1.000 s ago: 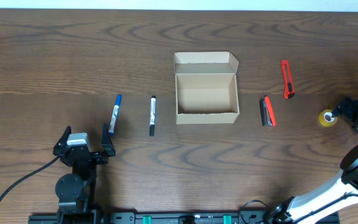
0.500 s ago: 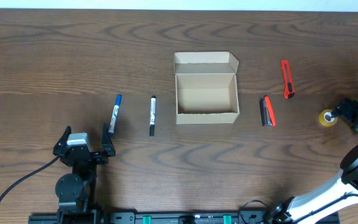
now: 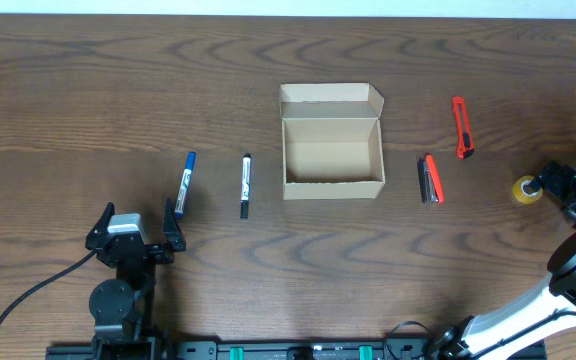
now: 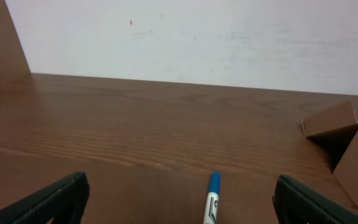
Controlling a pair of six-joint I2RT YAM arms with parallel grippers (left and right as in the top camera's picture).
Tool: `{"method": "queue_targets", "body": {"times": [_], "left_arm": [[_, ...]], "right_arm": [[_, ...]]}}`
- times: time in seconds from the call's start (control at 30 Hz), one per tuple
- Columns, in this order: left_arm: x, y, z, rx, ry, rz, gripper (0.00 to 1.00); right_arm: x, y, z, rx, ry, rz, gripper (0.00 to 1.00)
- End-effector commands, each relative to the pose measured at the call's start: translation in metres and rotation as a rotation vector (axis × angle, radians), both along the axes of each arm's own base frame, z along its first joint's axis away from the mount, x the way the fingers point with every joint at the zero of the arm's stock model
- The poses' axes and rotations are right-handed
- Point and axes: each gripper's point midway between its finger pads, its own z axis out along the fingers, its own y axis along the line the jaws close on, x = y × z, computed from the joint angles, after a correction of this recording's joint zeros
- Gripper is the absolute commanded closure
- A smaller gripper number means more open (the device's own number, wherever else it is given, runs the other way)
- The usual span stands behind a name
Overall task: Pack container
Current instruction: 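Lower the right gripper and grasp the tape roll by its rim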
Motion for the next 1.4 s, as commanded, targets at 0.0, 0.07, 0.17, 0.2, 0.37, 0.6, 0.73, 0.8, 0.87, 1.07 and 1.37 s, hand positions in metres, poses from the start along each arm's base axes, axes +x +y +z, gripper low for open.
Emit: {"method": "queue_targets", "body": {"times": [0.0,0.07,0.17,0.2,0.37,0.6,0.73,0.8,0.87,1.07,1.37], "left_arm": [[-0.002,0.001,-0.017,-0.005,0.059,0.003,0.05],[-0.002,0.001,-0.017,-0.005,0.059,0.003,0.05],[-0.002,0.001,-0.017,-0.005,0.059,0.003,0.05],[-0.002,0.001,-0.017,-0.005,0.059,0.003,0.05],[-0.002,0.001,-0.017,-0.005,0.059,0.003,0.05],[-0.002,0.001,-0.017,-0.005,0.059,0.003,0.05],[-0.002,0.001,-0.017,-0.005,0.059,0.003,0.05],[-0.002,0.001,-0.017,-0.005,0.059,0.003,0.05],[-0.002,0.001,-0.017,-0.005,0.059,0.003,0.05],[-0.002,0.001,-0.017,-0.005,0.059,0.003,0.05],[-0.002,0.001,-0.017,-0.005,0.059,0.003,0.05]], "right_arm": [[-0.010,0.002,-0.013,0.011,0.029,-0.001,0.01],[-0.011,0.005,-0.017,0.017,0.024,0.000,0.01],[-0.010,0.006,-0.018,0.021,0.019,0.001,0.01],[-0.010,0.006,-0.018,0.020,0.018,0.001,0.01],[-0.010,0.006,-0.018,0.020,0.018,0.001,0.03],[-0.010,0.006,-0.019,0.021,0.018,0.000,0.01],[-0.011,0.006,-0.019,0.020,0.017,0.000,0.01],[-0.011,0.006,-0.021,0.022,0.019,0.000,0.01],[-0.013,0.008,-0.024,0.023,0.020,-0.003,0.01],[-0.016,0.012,-0.031,0.029,0.019,-0.003,0.01],[-0.015,0.012,-0.032,0.030,0.016,-0.009,0.41]]}}
